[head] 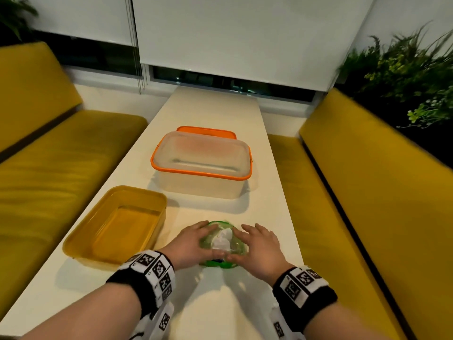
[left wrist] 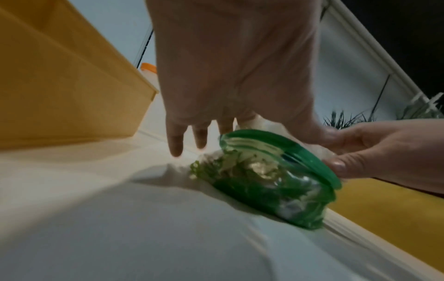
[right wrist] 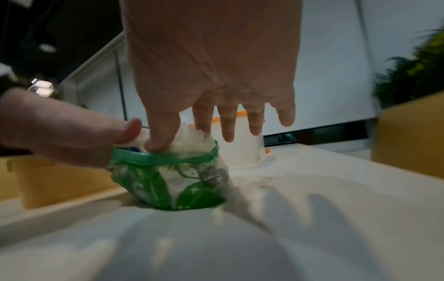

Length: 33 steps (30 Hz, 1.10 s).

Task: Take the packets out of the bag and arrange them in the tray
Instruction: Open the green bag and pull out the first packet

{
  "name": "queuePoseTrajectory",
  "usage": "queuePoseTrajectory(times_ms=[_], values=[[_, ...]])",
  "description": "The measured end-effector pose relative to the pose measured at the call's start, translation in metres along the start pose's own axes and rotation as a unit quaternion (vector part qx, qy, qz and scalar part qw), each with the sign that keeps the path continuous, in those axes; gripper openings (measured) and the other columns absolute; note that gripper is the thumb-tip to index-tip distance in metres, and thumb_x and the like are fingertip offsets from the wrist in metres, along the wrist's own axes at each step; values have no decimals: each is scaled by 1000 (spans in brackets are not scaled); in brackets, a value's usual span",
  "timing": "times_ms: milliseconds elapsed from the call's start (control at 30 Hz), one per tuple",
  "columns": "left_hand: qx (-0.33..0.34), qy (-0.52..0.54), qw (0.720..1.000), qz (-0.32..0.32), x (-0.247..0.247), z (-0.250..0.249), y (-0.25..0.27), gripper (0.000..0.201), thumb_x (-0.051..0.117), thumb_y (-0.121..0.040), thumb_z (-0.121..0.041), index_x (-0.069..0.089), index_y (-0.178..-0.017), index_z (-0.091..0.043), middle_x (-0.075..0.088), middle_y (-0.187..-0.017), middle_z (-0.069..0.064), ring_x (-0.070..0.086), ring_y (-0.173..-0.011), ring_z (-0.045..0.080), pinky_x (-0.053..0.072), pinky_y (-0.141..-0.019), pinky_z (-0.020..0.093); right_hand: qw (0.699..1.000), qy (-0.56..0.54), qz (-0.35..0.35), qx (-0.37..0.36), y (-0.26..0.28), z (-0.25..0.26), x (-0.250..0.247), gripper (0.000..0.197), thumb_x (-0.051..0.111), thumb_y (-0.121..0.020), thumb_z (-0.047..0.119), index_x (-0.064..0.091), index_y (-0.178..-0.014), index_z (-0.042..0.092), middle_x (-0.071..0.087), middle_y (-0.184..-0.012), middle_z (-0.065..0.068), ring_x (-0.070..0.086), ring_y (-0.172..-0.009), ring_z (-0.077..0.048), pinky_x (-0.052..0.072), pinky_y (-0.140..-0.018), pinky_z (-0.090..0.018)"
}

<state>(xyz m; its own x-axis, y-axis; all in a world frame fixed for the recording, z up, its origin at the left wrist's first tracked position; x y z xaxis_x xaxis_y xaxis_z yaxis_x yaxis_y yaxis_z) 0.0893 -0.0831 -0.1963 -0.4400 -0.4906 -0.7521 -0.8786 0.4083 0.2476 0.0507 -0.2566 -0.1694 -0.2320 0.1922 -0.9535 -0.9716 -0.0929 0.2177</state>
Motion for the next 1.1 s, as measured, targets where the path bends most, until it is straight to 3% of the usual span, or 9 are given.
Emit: queuePoseTrajectory(times_ms=[100,200,367,467,633,800,900,1100], values=[[-13,-31,999,28,3,3,-10,101,71,-65,-64,29,-148,-27,27,-155,-3,30,-138,16,25,-115,30,997,52,55,5,-7,1,1,78,52,-75,73,31,-143,42,23,-156,9,6,-147,-24,-2,-113,-59],[-21,-30,999,36,6,4,-16,109,78,-59,-60,28,-148,-22,35,-150,-3,36,-134,15,30,-112,29,994,73,78,3,-11,2,2,80,55,-73,73,31,-142,43,20,-157,10,-1,-147,-25,-11,-109,-65],[-29,-1,998,51,6,4,-20,109,85,-46,-54,38,-140,-26,50,-135,-7,48,-119,12,42,-103,30,993,15,104,53,-10,-5,9,88,63,-64,74,29,-141,47,20,-157,4,-3,-146,-32,-9,-108,-67],[-27,-72,994,71,8,0,-23,115,80,-44,-63,31,-143,-30,46,-139,-7,42,-125,17,39,-106,35,992,29,108,53,-13,-5,5,90,67,-61,73,32,-140,47,17,-158,2,-6,-146,-33,-11,-108,-68],[-27,-135,986,90,9,-6,-19,118,81,-55,-58,18,-149,-24,33,-149,-5,31,-132,23,30,-111,35,994,50,91,45,-14,0,9,92,67,-60,73,30,-140,46,15,-158,2,-8,-146,-34,-13,-105,-69],[-39,-134,985,106,6,-5,-23,115,80,-45,-65,27,-143,-35,45,-139,-10,36,-123,20,37,-105,38,992,31,110,52,-16,-5,11,89,67,-58,75,34,-137,51,11,-159,3,-12,-145,-33,-15,-104,-68],[-45,-152,981,114,5,-5,-24,114,79,-47,-66,25,-143,-36,44,-140,-11,35,-124,20,37,-104,39,991,56,112,44,-21,-7,10,86,67,-57,76,40,-134,51,11,-159,4,-14,-145,-33,-18,-103,-69],[-38,-172,981,79,9,-10,-18,112,80,-53,-61,22,-144,-31,37,-144,-7,33,-125,23,37,-103,40,994,66,69,51,-11,-9,19,88,60,-64,78,27,-141,50,10,-159,7,-12,-145,-32,-15,-104,-69]])
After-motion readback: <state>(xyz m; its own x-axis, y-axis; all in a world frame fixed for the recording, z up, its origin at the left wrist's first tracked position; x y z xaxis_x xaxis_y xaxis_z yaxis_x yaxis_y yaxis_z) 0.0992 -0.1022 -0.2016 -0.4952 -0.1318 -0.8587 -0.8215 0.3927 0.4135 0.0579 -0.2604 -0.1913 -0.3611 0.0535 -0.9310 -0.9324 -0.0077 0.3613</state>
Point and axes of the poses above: each hand's wrist, its own y-axis away from the middle knuckle, its own x-axis out of the palm, z = x × y, the point moved 5 cm from there along -y, towards the middle knuckle
